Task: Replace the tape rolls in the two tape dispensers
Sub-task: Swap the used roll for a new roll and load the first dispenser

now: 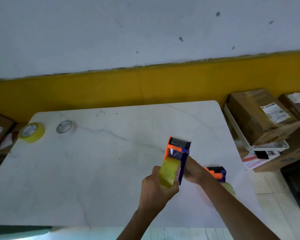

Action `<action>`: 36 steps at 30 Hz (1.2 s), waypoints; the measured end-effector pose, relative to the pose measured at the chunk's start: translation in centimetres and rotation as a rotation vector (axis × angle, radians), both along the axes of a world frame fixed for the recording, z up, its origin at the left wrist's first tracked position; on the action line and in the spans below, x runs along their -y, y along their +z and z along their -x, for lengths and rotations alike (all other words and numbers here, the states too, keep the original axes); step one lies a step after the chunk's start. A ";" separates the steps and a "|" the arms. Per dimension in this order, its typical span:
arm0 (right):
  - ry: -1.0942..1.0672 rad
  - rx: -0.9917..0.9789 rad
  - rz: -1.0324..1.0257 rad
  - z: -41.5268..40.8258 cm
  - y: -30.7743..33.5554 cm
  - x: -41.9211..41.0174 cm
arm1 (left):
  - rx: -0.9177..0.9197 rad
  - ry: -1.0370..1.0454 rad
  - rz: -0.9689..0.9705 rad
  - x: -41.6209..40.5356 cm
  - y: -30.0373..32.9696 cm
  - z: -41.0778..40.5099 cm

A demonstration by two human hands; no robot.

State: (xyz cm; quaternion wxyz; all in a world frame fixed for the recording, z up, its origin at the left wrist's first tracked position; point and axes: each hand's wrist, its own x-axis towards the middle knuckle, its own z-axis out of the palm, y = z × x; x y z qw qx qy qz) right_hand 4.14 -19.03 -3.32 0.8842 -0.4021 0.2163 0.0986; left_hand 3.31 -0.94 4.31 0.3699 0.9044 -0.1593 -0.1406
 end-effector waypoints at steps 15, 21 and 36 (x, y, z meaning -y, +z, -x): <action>-0.293 -0.171 -0.155 4.8 -1.2 -1.8 | -0.057 0.163 -0.027 3.2 0.6 0.5; -0.415 -0.282 -0.227 5.8 -2.4 -4.8 | -0.164 0.153 -0.214 4.6 -1.0 -1.2; -0.087 -0.732 -0.075 9.2 -4.9 -6.1 | -0.203 0.023 -0.419 5.4 -6.1 -0.6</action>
